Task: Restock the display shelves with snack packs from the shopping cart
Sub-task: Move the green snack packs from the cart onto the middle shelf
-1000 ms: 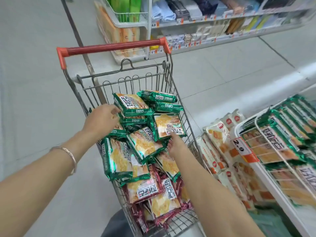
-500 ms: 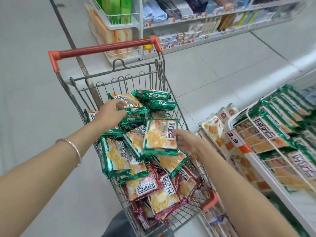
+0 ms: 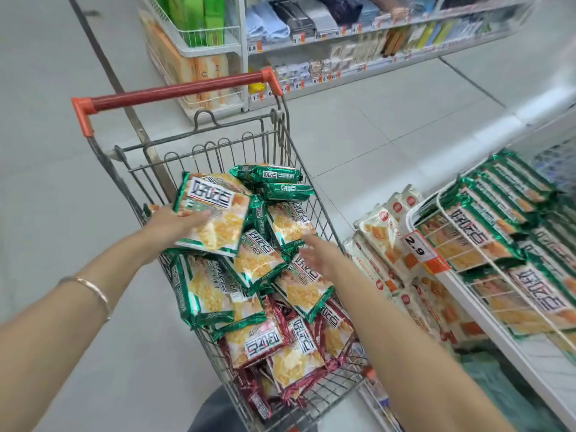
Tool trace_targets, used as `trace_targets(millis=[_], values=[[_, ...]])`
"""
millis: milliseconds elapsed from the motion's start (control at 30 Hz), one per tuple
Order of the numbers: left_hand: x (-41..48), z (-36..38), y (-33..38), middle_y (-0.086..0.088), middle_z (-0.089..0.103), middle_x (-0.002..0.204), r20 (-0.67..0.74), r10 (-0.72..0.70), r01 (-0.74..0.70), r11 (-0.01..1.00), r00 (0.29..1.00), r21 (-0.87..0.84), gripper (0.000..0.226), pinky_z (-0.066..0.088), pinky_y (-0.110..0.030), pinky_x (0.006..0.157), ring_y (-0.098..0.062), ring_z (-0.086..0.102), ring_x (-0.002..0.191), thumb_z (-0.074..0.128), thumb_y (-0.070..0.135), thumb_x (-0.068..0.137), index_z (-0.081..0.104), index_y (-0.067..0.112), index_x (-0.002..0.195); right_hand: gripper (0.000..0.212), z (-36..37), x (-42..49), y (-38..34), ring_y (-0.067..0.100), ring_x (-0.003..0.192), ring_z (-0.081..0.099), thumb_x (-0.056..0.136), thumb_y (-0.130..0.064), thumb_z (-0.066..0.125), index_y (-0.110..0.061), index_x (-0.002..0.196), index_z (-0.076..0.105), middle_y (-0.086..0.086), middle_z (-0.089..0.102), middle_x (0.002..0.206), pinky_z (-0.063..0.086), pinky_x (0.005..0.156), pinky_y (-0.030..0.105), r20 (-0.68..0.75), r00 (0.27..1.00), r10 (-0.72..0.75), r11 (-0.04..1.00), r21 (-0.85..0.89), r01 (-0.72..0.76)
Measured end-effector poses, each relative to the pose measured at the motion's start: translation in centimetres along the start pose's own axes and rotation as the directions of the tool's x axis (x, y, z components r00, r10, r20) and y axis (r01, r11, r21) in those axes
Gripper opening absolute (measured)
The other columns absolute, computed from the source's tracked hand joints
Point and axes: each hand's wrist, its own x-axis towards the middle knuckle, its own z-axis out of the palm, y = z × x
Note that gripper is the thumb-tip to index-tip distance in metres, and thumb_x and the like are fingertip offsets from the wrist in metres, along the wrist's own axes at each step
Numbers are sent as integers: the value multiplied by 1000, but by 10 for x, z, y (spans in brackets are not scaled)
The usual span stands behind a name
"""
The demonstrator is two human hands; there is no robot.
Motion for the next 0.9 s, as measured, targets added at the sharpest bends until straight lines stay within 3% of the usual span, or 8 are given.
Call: trace_targets(millis=[200, 267, 467, 533, 633, 767, 833, 900], values=[[4, -21, -27, 2, 70, 94, -96, -43, 40, 999, 994, -35, 33, 44, -26, 65, -13, 63, 82, 72, 36, 88, 69, 12, 111, 77, 55, 15, 58, 34, 131, 52, 87, -40, 75, -6, 147, 40, 18, 53, 134, 54, 97, 38, 45, 962, 269, 957, 104, -272], [3, -20, -31, 0, 71, 98, -94, -65, 61, 997, 993, -49, 34, 47, -28, 71, -17, 65, 87, 73, 38, 86, 70, 13, 110, 69, 66, 16, 57, 31, 122, 56, 86, -34, 78, -7, 141, 47, 19, 46, 141, 54, 96, 34, 52, 962, 269, 943, 189, -274], [4, -20, -30, -4, 72, 103, -119, -75, 69, 996, 990, -54, 34, 51, -37, 87, -27, 67, 98, 75, 41, 84, 70, 15, 104, 47, 71, 21, 45, 20, 81, 65, 85, -23, 80, -11, 125, 59, 14, 53, 127, 44, 48, 19, 87, 958, 275, 938, 195, -287], [5, -21, -27, -5, 73, 101, -124, -68, 60, 996, 990, -67, 32, 52, -30, 74, -24, 69, 91, 75, 41, 85, 70, 14, 102, 45, 62, 14, 36, 15, 68, 57, 85, -22, 76, -12, 125, 59, 12, 61, 112, 42, 54, 19, 109, 971, 211, 960, 166, -227], [5, -26, -20, -8, 75, 104, -127, -105, 85, 985, 986, -151, 45, 55, -27, 65, -20, 71, 81, 67, 51, 89, 70, 11, 109, 36, 30, -8, 16, 26, 87, 65, 89, -20, 65, -8, 122, 56, 15, 66, 110, 57, 85, 35, 124, 988, 93, 965, 233, -120], [2, -24, -9, -9, 69, 118, -114, -144, 124, 978, 983, -166, 73, 54, -44, 94, -28, 68, 101, 41, 82, 83, 68, 19, 109, 32, -14, -44, -12, 25, 69, 70, 87, -24, 57, -11, 116, 54, 13, 71, 86, 60, 65, 34, 73, 995, -70, 904, 427, 32], [-1, -9, 3, -14, 62, 134, -39, -131, 127, 987, 991, -103, 87, 41, -55, 110, -34, 61, 119, 31, 102, 62, 67, 32, 100, 27, -16, -61, -25, 21, 61, 69, 91, -29, 51, -7, 106, 56, 8, 71, 75, 58, 56, 27, 101, 987, -127, 881, 468, 66], [-7, 18, 23, -13, 47, 151, 69, -96, 103, 990, 993, -94, 104, 23, -59, 118, -36, 47, 136, 22, 105, 56, 63, 32, 118, 28, -8, -73, -34, 24, 68, 71, 94, -31, 49, -7, 107, 57, 9, 73, 81, 58, 58, 30, 134, 974, -181, 865, 492, 93]])
